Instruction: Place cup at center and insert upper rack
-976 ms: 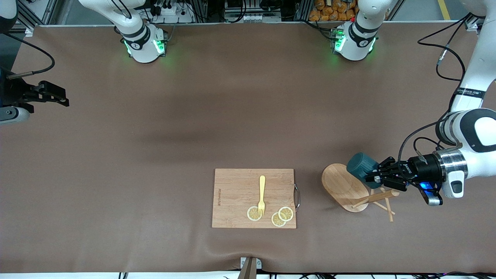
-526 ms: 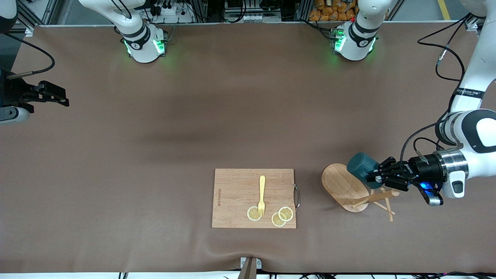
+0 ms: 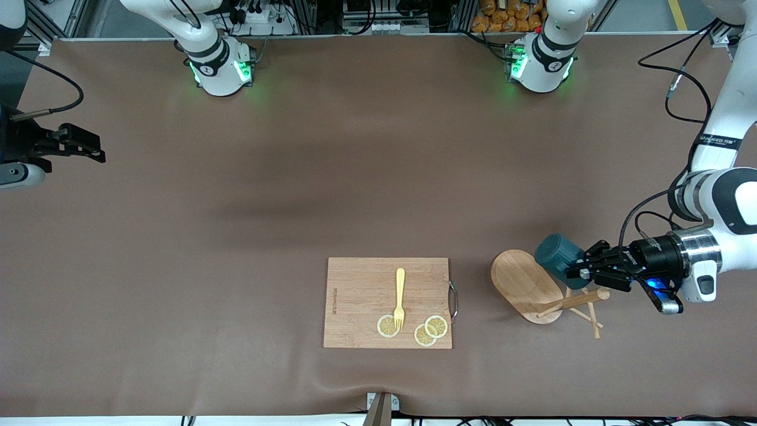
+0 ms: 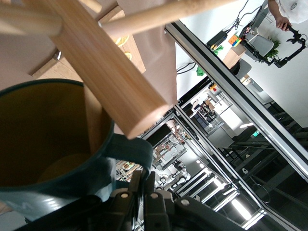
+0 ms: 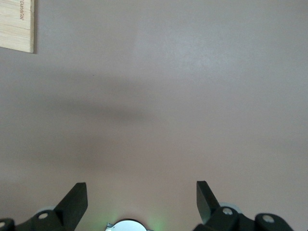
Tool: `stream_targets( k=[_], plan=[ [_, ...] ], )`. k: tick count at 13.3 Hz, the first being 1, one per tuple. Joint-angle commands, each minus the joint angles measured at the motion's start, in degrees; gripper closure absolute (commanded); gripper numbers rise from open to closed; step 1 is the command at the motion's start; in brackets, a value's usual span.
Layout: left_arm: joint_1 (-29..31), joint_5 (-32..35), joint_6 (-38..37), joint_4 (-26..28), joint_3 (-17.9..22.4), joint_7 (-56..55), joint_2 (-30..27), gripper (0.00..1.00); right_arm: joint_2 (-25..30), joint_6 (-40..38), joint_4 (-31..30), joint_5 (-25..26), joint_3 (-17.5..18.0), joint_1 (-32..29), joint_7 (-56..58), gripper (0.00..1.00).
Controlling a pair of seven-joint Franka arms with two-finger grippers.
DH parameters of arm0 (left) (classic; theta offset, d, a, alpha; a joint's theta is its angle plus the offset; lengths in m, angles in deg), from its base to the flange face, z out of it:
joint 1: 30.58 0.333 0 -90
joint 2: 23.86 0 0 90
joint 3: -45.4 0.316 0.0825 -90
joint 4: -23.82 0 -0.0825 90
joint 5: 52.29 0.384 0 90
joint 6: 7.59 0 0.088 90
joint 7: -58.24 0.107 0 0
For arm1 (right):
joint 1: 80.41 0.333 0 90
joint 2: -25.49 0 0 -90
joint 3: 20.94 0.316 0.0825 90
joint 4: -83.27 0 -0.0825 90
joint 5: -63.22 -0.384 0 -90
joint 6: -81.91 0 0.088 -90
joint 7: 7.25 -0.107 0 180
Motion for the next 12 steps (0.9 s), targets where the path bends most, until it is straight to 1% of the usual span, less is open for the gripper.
stream_targets(
  k=[1, 9, 12],
  plan=[
    [0.22, -1.66, -1.33, -0.43, 0.25, 2.03, 0.22, 1.00, 0.39, -0.21, 0.40, 0.62, -0.10, 0.49, -0.71, 0.00],
    [0.22, -1.66, -1.33, -0.52, 0.52, 3.52, 1.63, 1.00, 0.39, -0.12, 1.01, 0.71, -0.19, 0.58, -0.62, 0.00],
    [-0.05, -1.84, -1.33, -1.31, 0.52, 3.70, 2.42, 1.00, 0.39, -0.12, 1.01, 0.71, -0.19, 0.49, -0.62, 0.00]
  ],
)
